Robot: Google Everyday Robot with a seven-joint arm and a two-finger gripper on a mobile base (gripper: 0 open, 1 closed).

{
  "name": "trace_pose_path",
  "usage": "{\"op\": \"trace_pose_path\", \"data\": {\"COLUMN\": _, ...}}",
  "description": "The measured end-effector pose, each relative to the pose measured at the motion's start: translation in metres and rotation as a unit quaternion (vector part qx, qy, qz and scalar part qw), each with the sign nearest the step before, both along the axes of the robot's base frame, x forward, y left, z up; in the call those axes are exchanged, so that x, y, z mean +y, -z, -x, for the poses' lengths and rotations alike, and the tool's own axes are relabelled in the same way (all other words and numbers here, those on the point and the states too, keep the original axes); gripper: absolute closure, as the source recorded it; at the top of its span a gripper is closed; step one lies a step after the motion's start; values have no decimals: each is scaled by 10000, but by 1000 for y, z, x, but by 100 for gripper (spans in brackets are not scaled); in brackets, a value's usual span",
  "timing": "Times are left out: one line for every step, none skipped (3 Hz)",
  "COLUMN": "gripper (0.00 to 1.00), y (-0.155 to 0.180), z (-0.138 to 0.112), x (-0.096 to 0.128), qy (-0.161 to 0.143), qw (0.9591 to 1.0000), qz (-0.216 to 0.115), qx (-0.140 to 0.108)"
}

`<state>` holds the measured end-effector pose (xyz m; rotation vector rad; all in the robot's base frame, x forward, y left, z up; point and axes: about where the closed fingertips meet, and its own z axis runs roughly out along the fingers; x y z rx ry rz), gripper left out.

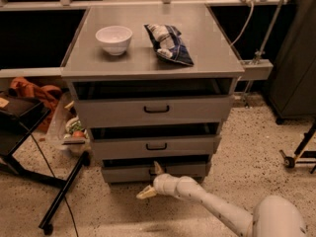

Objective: Close bottom drawer

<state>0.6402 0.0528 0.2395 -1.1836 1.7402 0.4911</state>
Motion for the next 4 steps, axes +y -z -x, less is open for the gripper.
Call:
{"op": "trace_pose_path", "data": {"gripper": 0, "y": -34, "z": 13, "x": -57, "qy": 145, "qw": 9995, "qz": 248, "qx": 129}}
{"op": "trace_pose_path", "data": {"gripper": 0, "y": -67, "z": 48, "x": -90, "qy": -141, "qw": 9969, "qz": 557, "qx": 531}}
{"op": "trace_pose_path", "data": {"gripper": 0, "y": -99, "z": 85, "x": -124, "qy": -537, "qw": 9883, "qz": 928, "qx": 1085}}
{"op": "trace_pose_path", "data": {"gripper": 0, "y": -99, "z": 85, "x": -124, "qy": -537, "qw": 9883, "qz": 928, "qx": 1085}}
